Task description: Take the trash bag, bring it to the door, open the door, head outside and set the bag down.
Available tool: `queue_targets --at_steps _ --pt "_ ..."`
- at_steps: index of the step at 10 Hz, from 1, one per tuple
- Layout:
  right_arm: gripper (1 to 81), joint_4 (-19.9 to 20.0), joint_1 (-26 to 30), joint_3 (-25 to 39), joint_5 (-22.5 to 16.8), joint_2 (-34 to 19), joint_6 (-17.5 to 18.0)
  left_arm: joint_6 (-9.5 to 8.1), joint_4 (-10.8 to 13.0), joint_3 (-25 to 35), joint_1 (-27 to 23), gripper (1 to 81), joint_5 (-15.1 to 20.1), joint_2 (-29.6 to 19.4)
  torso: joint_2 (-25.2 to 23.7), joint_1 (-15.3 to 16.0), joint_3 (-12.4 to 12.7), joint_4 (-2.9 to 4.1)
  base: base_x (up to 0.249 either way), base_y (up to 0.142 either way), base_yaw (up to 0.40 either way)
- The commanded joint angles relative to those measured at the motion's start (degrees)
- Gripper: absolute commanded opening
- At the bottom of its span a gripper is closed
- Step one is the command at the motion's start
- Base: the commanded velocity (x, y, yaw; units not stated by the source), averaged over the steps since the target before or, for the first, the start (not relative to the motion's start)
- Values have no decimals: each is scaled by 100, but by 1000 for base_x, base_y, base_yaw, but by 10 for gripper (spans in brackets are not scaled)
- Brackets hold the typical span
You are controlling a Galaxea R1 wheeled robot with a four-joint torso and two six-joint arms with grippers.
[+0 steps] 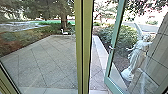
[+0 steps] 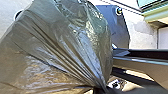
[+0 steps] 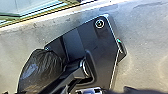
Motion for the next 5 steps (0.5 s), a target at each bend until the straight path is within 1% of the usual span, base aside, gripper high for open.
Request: queue_targets --at_steps 1,2,3,4,5 --pt "811 -287 -308 -418 554 542 -10 37 74 48 -168 10 322 -131 0 0 -22 0 0 0 0" --pt "811 -287 -431 -679 563 708 -10 46 83 39 -177 10 322 -131 -5 -7 142 0 0 0 0" --pt "811 -287 -649 -945 651 911 -27 46 74 -23 -203 10 322 -122 -9 -11 197 0 0 0 0" --pt "811 -296 -878 -1285 895 1120 -36 29 65 -136 -247 10 322 -79 -9 -11 245 0 0 0 0" --pt "811 -314 -1098 -1595 1108 1307 -36 20 21 -216 -291 10 322 -34 -11 -13 240 0 0 0 0"
